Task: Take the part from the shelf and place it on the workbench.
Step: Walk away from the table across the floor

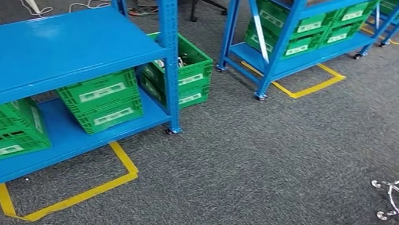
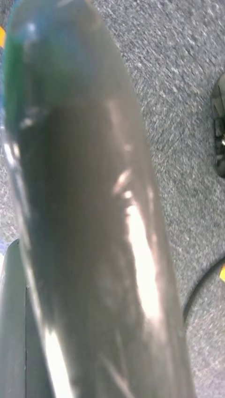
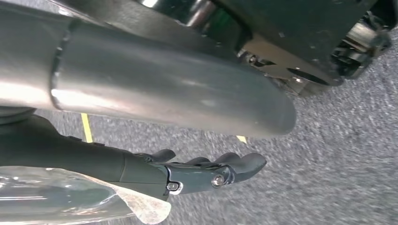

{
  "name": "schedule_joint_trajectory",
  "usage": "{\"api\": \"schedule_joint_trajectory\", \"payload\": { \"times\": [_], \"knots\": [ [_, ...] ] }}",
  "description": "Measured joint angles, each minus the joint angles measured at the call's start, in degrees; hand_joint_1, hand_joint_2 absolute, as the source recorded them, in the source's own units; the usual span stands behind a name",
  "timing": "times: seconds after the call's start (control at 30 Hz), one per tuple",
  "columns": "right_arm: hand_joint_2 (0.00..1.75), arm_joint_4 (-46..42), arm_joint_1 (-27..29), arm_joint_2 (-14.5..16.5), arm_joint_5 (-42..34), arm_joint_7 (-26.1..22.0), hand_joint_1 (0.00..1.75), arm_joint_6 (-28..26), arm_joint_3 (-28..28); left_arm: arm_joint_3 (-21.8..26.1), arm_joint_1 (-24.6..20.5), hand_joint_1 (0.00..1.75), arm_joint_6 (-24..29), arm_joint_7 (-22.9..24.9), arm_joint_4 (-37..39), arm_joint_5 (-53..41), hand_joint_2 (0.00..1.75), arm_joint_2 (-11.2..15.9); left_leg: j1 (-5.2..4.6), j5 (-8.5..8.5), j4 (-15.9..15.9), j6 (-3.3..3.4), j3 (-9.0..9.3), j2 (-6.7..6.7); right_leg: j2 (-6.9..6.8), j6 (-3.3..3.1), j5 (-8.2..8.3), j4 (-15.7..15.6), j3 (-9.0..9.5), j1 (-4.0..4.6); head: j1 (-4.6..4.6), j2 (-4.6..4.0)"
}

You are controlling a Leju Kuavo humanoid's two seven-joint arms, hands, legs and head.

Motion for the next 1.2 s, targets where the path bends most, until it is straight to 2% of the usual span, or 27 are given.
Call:
{"api": "schedule_joint_trajectory", "payload": {
  "times": [0.03,0.1,0.13,0.2,0.23,0.27,0.3,0.33,0.37,0.4,0.47,0.53,0.6,0.63,0.7,0.77,0.8,0.83,0.87,0.9,0.93,1.0,1.03,1.07,1.1,1.13,1.2],
  "knots": [
    [0.00,0.00,-0.05,0.00,-0.04,-0.01,0.00,-0.02,0.00,0.00,-0.05,0.00,-0.04,-0.02,0.00,-0.04,0.00,-0.02,-0.23,-0.07,-0.93,0.37,0.36,0.60,-0.61,0.35,-0.21,0.00,0.20,0.18,0.02,0.00],
    [0.00,-0.01,-0.21,0.00,-0.11,-0.02,0.00,-0.06,0.00,0.01,0.04,0.00,-0.16,-0.06,0.00,-0.11,0.00,0.01,-0.38,-0.09,-1.10,1.22,0.20,-0.62,-1.68,0.98,-0.53,-0.13,0.66,0.17,0.09,0.00],
    [0.00,-0.01,-0.28,0.00,-0.11,-0.04,0.00,-0.09,0.00,0.02,0.13,0.00,-0.22,-0.07,0.00,-0.10,0.00,0.02,-0.33,0.00,-1.23,1.56,0.20,-1.31,-1.10,1.30,-1.05,0.20,0.61,0.03,0.17,0.00],
    [0.00,-0.02,-0.28,0.00,-0.09,-0.10,0.00,-0.14,0.00,0.04,0.11,0.00,-0.45,-0.07,0.00,-0.08,0.00,-0.01,-0.16,0.25,-1.48,2.26,0.19,-2.67,1.93,1.69,-3.70,4.00,-1.07,-0.24,0.43,0.00],
    [0.00,-0.01,-0.22,0.00,-0.05,-0.12,0.00,-0.16,0.00,0.04,0.05,0.00,-0.61,-0.07,0.00,-0.07,0.00,-0.05,-0.15,0.30,-1.48,2.47,0.10,-3.37,3.71,1.71,-5.64,7.74,-2.85,-0.29,0.61,0.00],
    [0.00,-0.01,-0.12,0.00,-0.01,-0.11,0.00,-0.17,0.00,0.04,-0.02,0.00,-0.79,-0.05,0.00,-0.07,0.00,-0.07,-0.18,0.33,-1.46,2.64,0.03,-4.14,4.69,1.66,-7.38,11.95,-4.93,-0.28,0.67,0.00],
    [0.00,0.00,-0.01,0.00,0.05,-0.09,0.00,-0.17,0.00,0.05,-0.06,0.00,-0.97,-0.02,0.00,-0.07,0.00,-0.08,-0.23,0.34,-1.45,2.71,0.00,-4.97,5.16,1.58,-8.33,15.36,-6.81,-0.26,0.72,0.00],
    [0.00,0.00,0.08,0.00,0.12,-0.05,0.00,-0.17,0.00,0.06,-0.04,0.00,-1.15,0.01,0.00,-0.07,0.00,-0.08,-0.29,0.34,-1.43,2.72,0.03,-5.82,5.35,1.46,-8.09,16.88,-7.91,-0.24,0.72,0.00],
    [0.00,0.00,0.14,0.00,0.16,-0.02,0.00,-0.17,0.00,0.07,-0.01,0.00,-1.33,0.04,0.00,-0.07,0.00,-0.07,-0.33,0.33,-1.42,2.72,0.11,-6.69,5.53,1.28,-6.63,16.10,-8.01,-0.23,0.70,0.00],
    [0.00,0.00,0.14,0.00,0.20,0.00,0.00,-0.17,0.00,0.08,0.02,0.00,-1.55,0.06,0.00,-0.07,0.00,-0.07,-0.35,0.32,-1.41,2.71,0.22,-7.55,5.88,1.04,-4.33,13.22,-7.10,-0.23,0.71,0.00],
    [0.00,0.01,0.08,-0.01,0.25,0.01,0.00,-0.17,0.01,0.10,0.00,0.00,-1.86,0.05,0.00,-0.05,0.00,-0.14,-0.35,0.29,-1.35,2.56,0.29,-9.14,8.14,0.47,-0.22,5.53,-4.20,-0.28,0.68,0.00],
    [0.00,0.02,0.05,-0.02,0.28,0.01,0.00,-0.21,0.02,0.13,-0.07,0.00,-1.98,0.04,0.00,-0.02,0.00,-0.20,-0.27,0.39,-1.21,2.08,-0.08,-10.42,9.90,0.17,0.76,1.47,-2.36,-0.28,0.66,0.00],
    [0.00,0.01,0.02,-0.02,0.31,0.04,0.00,-0.24,0.01,0.16,0.04,0.00,-2.05,0.04,0.00,0.01,0.00,-0.18,-0.11,0.68,-1.25,1.30,-0.47,-11.57,9.29,-0.06,0.61,0.93,-1.83,-0.24,0.66,0.00],
    [0.00,0.01,0.00,0.01,0.33,0.06,0.00,-0.23,-0.01,0.19,0.16,0.00,-2.10,0.04,0.00,0.02,0.00,-0.13,-0.12,0.60,-1.13,0.95,-0.60,-11.42,8.65,-0.30,0.76,0.76,-1.63,-0.29,0.63,0.00],
    [0.00,0.00,-0.02,0.10,0.36,0.02,0.00,-0.22,-0.01,0.25,0.25,0.00,-2.29,0.07,0.00,0.04,0.00,-0.07,-0.32,-1.20,1.49,0.31,-1.71,-9.01,7.16,-0.86,0.99,0.30,-1.29,-0.52,0.15,0.00],
    [0.00,0.00,0.09,0.14,0.37,0.01,0.00,-0.21,0.00,0.26,0.11,0.00,-2.46,0.11,0.00,0.07,0.00,-0.06,-0.30,-4.75,8.17,-0.18,-4.67,-5.90,5.45,-1.17,0.90,0.21,-1.07,-0.43,-0.36,0.00],
    [0.00,0.00,0.16,0.11,0.36,0.03,0.00,-0.21,-0.01,0.26,0.07,0.00,-2.51,0.16,0.00,0.09,0.00,-0.05,-0.22,-6.10,11.56,-0.36,-6.19,-5.24,4.50,-1.26,0.81,0.23,-1.01,-0.34,-0.40,0.00],
    [0.00,0.00,0.19,0.09,0.33,0.05,0.00,-0.21,-0.01,0.27,0.09,0.00,-2.54,0.31,0.00,0.10,0.00,-0.05,-0.16,-6.56,13.60,-0.47,-7.06,-4.88,3.60,-1.31,0.72,0.24,-0.95,-0.27,-0.39,0.00],
    [0.00,0.00,0.16,0.07,0.28,0.07,0.00,-0.21,-0.02,0.27,0.16,0.00,-2.57,0.57,0.00,0.10,0.00,-0.05,-0.13,-5.89,13.53,-0.50,-6.90,-4.65,2.77,-1.32,0.63,0.24,-0.88,-0.23,-0.39,0.00],
    [0.00,0.00,0.08,0.05,0.24,0.08,0.00,-0.20,-0.02,0.28,0.23,0.00,-2.62,0.87,0.00,0.10,0.00,-0.05,-0.13,-4.26,11.20,-0.43,-5.61,-4.32,2.02,-1.27,0.53,0.25,-0.75,-0.20,-0.40,0.00],
    [0.00,0.00,0.00,0.07,0.18,0.08,0.00,-0.19,-0.02,0.30,0.27,0.00,-2.66,1.15,0.00,0.08,0.00,-0.05,-0.19,-2.24,7.33,-0.26,-3.52,-3.51,1.33,-1.17,0.40,0.25,-0.54,-0.16,-0.41,0.00],
    [0.00,0.00,-0.07,0.10,0.09,0.08,0.00,-0.17,-0.02,0.31,0.12,0.00,-2.74,1.37,0.00,0.00,0.00,-0.07,-0.72,-0.01,0.44,0.45,0.07,-1.05,0.09,-0.74,0.02,0.29,-0.18,0.13,-0.39,0.00],
    [0.00,0.00,-0.10,0.11,0.06,0.08,0.00,-0.17,-0.02,0.31,0.03,0.00,-2.75,1.37,0.00,-0.04,0.00,-0.08,-0.95,0.19,-1.17,0.84,0.82,-0.31,-0.47,-0.47,-0.14,0.30,-0.04,0.28,-0.35,0.00],
    [0.00,0.00,-0.16,0.11,0.05,0.08,0.00,-0.17,-0.02,0.31,0.02,0.00,-2.76,1.38,0.00,-0.06,0.00,-0.08,-1.16,-0.04,-1.57,1.20,0.85,-0.24,-1.02,-0.17,-0.23,0.25,0.10,0.41,-0.31,0.00],
    [0.00,-0.01,-0.25,0.11,0.07,0.08,0.00,-0.17,-0.02,0.31,0.07,0.00,-2.75,1.38,0.00,-0.07,0.00,-0.07,-1.13,0.08,-1.67,1.55,0.72,-0.96,-1.54,0.10,-0.28,0.16,0.29,0.42,-0.29,0.00],
    [0.00,-0.02,-0.33,0.11,0.11,0.08,0.00,-0.17,-0.02,0.32,0.19,0.00,-2.74,1.39,0.00,-0.07,0.00,-0.06,-1.03,0.20,-1.85,1.86,0.73,-1.57,-1.27,0.46,-0.49,0.19,0.35,0.34,-0.28,0.00],
    [0.00,-0.05,-0.38,0.11,0.19,0.04,0.00,-0.17,-0.02,0.34,0.26,0.00,-2.71,1.40,0.00,-0.08,0.00,-0.05,-0.73,0.53,-2.24,2.55,0.78,-2.76,1.46,1.01,-2.39,2.48,-0.60,0.11,-0.09,0.00]
  ]
}}
